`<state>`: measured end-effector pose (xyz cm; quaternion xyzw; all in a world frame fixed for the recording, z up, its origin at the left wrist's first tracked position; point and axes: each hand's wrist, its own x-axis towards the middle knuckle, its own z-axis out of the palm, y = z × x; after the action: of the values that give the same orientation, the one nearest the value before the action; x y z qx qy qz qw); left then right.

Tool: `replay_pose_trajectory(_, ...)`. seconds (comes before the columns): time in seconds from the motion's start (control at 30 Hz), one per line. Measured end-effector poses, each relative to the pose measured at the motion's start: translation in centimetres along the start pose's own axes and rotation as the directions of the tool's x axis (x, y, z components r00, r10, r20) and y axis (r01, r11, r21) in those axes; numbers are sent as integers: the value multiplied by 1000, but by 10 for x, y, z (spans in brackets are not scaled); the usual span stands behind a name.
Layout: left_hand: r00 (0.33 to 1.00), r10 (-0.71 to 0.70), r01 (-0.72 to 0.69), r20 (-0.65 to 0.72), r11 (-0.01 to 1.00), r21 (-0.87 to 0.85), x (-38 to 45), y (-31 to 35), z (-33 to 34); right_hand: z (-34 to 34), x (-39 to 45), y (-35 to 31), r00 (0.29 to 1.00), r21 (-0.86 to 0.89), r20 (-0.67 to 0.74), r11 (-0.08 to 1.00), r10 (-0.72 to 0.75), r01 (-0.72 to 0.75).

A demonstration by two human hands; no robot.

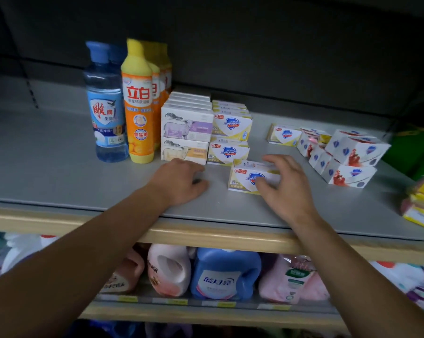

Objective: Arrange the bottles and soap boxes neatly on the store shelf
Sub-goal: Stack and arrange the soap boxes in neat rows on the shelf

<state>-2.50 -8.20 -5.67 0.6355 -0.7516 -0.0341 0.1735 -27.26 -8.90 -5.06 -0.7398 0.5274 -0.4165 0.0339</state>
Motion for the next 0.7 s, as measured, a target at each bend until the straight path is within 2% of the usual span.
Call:
replay_pose_trajectory(0.1,1000,15,-16,22,999,33,3,-3,0,0,13,-1,981,-119,189,991,-37,60)
replay_pose_trajectory(0.17,999,19,-21,31,998,53,3,-2,-1,-1,25,-2,972,-132,228,988,-54,86)
replay_pose_trajectory(0.27,999,8,-10,37,999,37,4,-2,-1,-3,47,-8,976,-150,197,981,-92,123)
replay_pose_trajectory(0.5,1000,9,-9,4,1000,13,9,-6,1,14,96,-27,981,-124,19,973,-193,194)
replay_pose_trajectory(0.7,1000,11,-11,-7,1000,7,10,-6,2,44,109,-29,977,-183,29,960,-212,213)
